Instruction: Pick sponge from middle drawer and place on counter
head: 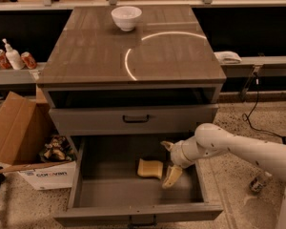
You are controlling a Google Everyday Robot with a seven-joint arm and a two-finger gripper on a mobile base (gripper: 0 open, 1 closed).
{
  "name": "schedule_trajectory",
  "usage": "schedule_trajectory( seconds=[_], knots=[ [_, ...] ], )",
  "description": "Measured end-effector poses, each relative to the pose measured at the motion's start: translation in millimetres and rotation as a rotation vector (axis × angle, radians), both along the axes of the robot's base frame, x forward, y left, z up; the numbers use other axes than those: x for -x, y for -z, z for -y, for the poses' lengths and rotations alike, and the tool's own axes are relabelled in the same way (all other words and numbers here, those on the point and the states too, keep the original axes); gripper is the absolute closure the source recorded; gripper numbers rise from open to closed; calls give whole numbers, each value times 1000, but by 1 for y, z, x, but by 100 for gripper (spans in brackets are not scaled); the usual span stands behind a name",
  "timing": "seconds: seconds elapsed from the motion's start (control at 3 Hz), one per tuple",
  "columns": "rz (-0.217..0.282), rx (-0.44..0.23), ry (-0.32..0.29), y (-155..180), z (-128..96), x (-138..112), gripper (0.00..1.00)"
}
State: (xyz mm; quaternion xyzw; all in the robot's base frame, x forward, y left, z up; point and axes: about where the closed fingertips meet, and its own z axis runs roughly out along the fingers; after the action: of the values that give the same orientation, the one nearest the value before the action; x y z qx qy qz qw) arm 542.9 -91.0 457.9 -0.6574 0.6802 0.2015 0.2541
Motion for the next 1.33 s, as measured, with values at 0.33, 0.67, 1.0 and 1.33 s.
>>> schedule_trajectory(
  seconds=[0.33,0.67,1.0,1.33],
  knots=[
    [52,-42,-6,17,-10,-7,0],
    [95,-73,-10,36,-22,-14,0],
    [103,-88,-11,55,-32,-22,0],
    [91,-98,-1,72,-36,-31,0]
  ],
)
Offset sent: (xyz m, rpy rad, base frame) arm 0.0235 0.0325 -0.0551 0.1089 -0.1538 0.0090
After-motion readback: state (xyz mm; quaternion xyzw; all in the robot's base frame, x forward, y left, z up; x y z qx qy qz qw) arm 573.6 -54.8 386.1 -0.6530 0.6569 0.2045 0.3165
